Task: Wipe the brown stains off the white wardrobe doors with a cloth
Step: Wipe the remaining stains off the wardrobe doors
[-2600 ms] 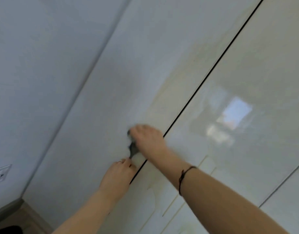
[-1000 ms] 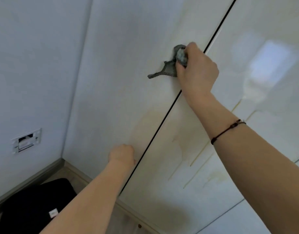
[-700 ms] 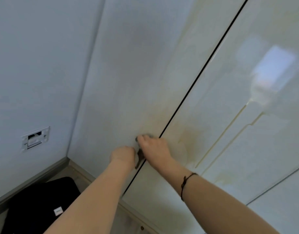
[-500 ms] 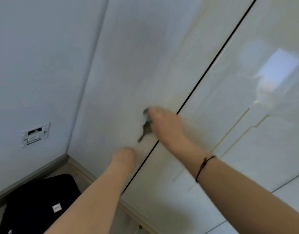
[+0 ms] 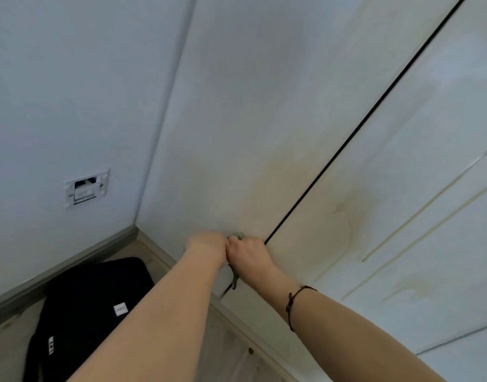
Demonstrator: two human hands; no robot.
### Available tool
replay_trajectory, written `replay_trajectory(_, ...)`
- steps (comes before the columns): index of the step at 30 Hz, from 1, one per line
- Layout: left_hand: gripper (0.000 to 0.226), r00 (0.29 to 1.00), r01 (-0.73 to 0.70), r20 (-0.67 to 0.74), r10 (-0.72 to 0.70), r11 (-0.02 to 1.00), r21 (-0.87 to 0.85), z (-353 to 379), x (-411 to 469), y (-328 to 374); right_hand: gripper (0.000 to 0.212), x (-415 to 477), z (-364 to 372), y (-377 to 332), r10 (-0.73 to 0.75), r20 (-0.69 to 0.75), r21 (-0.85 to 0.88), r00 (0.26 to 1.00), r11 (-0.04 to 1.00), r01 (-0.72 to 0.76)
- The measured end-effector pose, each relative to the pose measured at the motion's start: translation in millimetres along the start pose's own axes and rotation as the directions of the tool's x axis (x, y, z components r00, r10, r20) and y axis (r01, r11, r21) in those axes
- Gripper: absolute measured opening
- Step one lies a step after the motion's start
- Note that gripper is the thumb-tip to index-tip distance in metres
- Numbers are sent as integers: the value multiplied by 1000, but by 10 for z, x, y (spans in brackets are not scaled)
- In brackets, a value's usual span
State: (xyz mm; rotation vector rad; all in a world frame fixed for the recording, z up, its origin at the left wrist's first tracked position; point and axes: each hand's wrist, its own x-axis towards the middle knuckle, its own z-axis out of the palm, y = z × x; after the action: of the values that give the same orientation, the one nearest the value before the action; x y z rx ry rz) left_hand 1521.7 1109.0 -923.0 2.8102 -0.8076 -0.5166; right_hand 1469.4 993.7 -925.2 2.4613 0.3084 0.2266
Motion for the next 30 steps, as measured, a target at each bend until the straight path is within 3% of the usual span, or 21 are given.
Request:
replay_trajectory(3, 39, 1000, 7, -24, -7, 1000, 9, 18, 66, 41, 18, -65, -378, 342, 61, -232, -62, 971, 995, -77)
replay_trajectory(5, 38, 1000, 12, -27, -11, 1000, 6, 6, 95, 94, 12, -39, -849, 846, 178, -416, -12, 892, 979, -201)
replay_trajectory(8, 44, 998, 2, -66, -5, 999, -47, -22, 73, 193, 24, -77, -1593, 1613, 427, -605, 118, 673, 883, -454)
replay_trajectory(10, 47, 994, -21, -110, 14, 998, -62, -28, 34, 224, 23, -191, -1755, 1806, 540, -648, 233, 537, 812, -535)
replay_trajectory(12, 46, 989, -45, -140, 38, 998, -44, -33, -8, 248, 24, -308, -1529, 1596, 552, -613, 286, 566, 822, -492)
replay_trajectory(15, 43, 984, -73, -166, 63, 996, -58, -76, -54, 323, 24, -511, -863, 898, 460, -401, 261, 792, 886, -382)
replay_trajectory(16, 41, 980, -85, -185, 72, 994, -66, -110, -55, 362, 26, -573, -663, 694, 450, -326, 257, 831, 888, -380)
replay_trajectory(18, 33, 973, -114, -212, 91, 988, -102, -161, -30, 460, 29, -672, -418, 423, 485, -191, 287, 853, 859, -424)
replay_trajectory(20, 26, 966, -122, -245, 79, 979, -166, -224, -4, 572, 31, -679, -431, 435, 540, -182, 324, 822, 822, -469)
replay_trajectory(22, 28, 955, -108, -295, 22, 954, -280, -263, 5, 641, 27, -631, -628, 617, 621, -302, 376, 723, 775, -508)
replay_trajectory(24, 23, 915, -156, -402, -2, 920, -359, -255, 0, 670, 21, -528, -905, 898, 755, -450, 509, 477, 655, -558)
replay_trajectory(26, 20, 845, -231, -535, 2, 903, -362, -195, -27, 657, 18, -401, -1089, 1092, 867, -465, 693, 182, 484, -535)
replay_trajectory(27, 20, 811, -250, -585, -15, 895, -370, -145, -42, 631, 17, -312, -1098, 1104, 895, -431, 763, 111, 428, -484)
replay_trajectory(29, 22, 784, -258, -616, -81, 859, -442, -87, -59, 587, 18, -164, -997, 964, 905, -403, 796, 135, 420, -437)
replay_trajectory(30, 21, 778, -252, -617, -121, 839, -482, -60, -51, 545, 21, -118, -880, 820, 885, -410, 757, 219, 464, -460)
